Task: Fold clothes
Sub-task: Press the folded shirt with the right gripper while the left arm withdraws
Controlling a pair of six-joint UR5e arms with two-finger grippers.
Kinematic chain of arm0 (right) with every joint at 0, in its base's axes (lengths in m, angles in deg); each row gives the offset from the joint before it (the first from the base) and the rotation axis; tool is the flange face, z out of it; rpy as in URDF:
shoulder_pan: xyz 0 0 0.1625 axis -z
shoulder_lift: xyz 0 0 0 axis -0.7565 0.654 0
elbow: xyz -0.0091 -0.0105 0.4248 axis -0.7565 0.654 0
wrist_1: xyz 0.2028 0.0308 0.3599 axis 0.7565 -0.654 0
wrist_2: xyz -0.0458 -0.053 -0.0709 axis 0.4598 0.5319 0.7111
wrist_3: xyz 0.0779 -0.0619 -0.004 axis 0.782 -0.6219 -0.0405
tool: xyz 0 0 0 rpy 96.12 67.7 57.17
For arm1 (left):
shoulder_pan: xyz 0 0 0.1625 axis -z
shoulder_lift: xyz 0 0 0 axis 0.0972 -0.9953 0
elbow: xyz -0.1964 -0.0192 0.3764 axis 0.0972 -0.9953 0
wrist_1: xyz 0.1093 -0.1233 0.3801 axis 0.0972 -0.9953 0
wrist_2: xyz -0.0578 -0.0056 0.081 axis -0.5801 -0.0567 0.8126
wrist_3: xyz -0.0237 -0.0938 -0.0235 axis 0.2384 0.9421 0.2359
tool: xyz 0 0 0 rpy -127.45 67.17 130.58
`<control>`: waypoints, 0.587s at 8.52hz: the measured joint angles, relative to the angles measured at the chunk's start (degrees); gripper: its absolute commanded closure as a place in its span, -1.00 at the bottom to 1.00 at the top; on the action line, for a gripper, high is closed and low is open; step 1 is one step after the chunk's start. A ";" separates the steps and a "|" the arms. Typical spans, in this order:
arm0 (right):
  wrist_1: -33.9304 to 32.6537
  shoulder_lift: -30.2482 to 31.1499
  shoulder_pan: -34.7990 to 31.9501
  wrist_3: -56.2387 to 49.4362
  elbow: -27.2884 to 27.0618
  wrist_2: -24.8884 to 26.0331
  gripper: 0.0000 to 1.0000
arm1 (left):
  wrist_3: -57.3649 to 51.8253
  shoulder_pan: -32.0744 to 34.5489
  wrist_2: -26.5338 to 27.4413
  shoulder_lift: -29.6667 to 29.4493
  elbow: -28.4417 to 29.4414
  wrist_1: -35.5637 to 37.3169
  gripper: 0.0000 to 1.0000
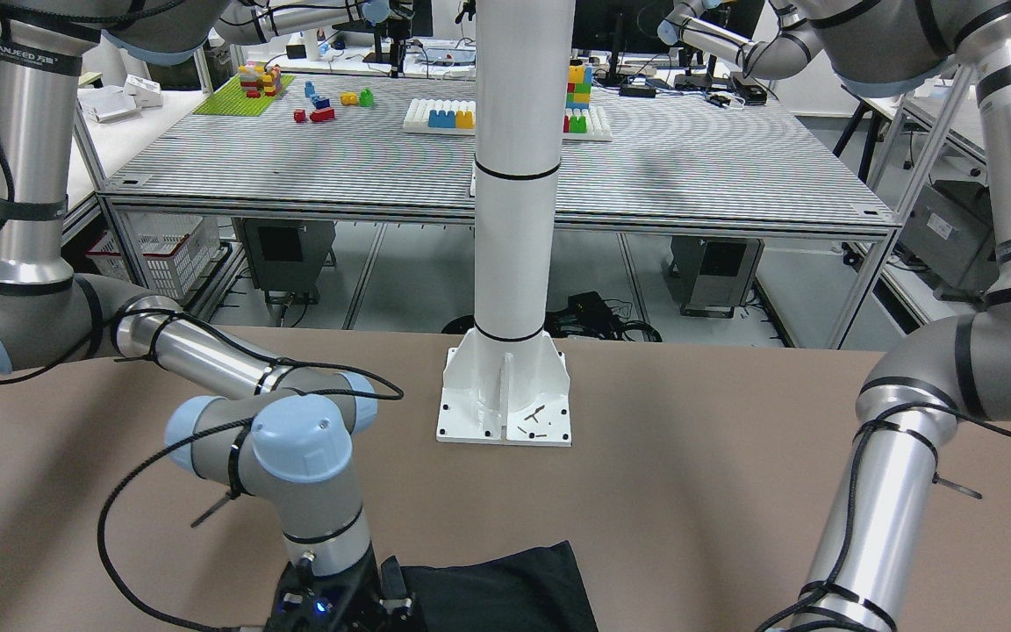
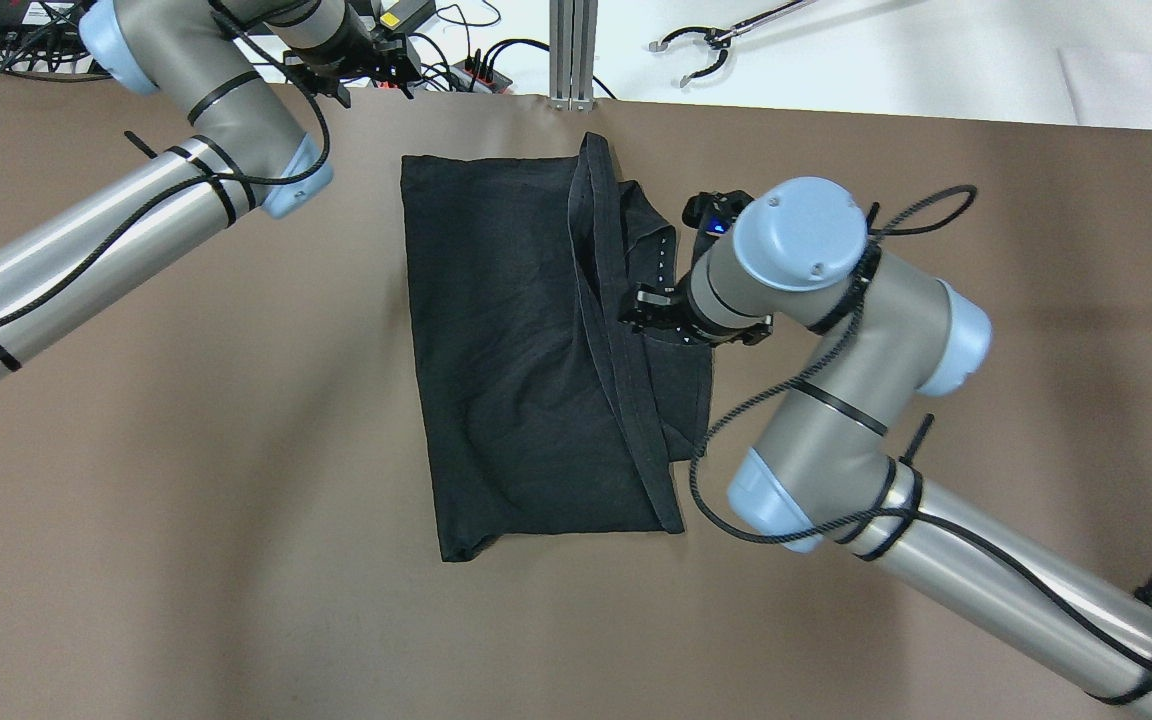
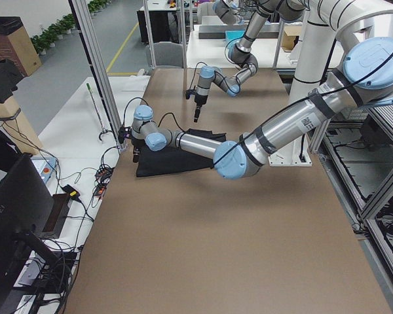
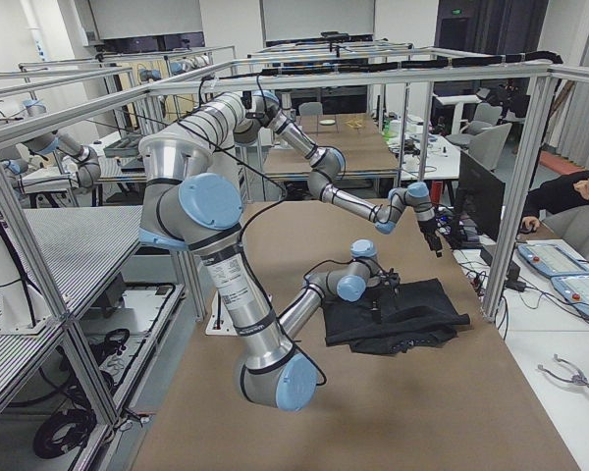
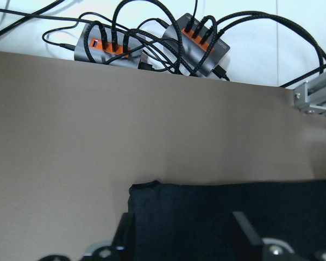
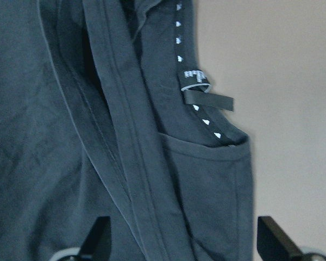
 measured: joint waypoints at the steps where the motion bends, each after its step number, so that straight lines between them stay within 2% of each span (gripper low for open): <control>1: 0.01 -5.61 0.02 0.23 6.70 0.05 -0.88 | -1.04 0.55 -0.87 3.63 -3.94 -0.07 -0.89; 3: 0.37 -14.17 0.50 0.48 18.03 1.06 -0.83 | -2.10 0.62 -1.04 8.47 -9.45 -0.22 -0.89; 5: 2.84 -17.75 3.08 -2.24 24.46 5.54 -0.23 | -2.31 0.39 -0.22 10.24 -11.80 -0.31 -0.89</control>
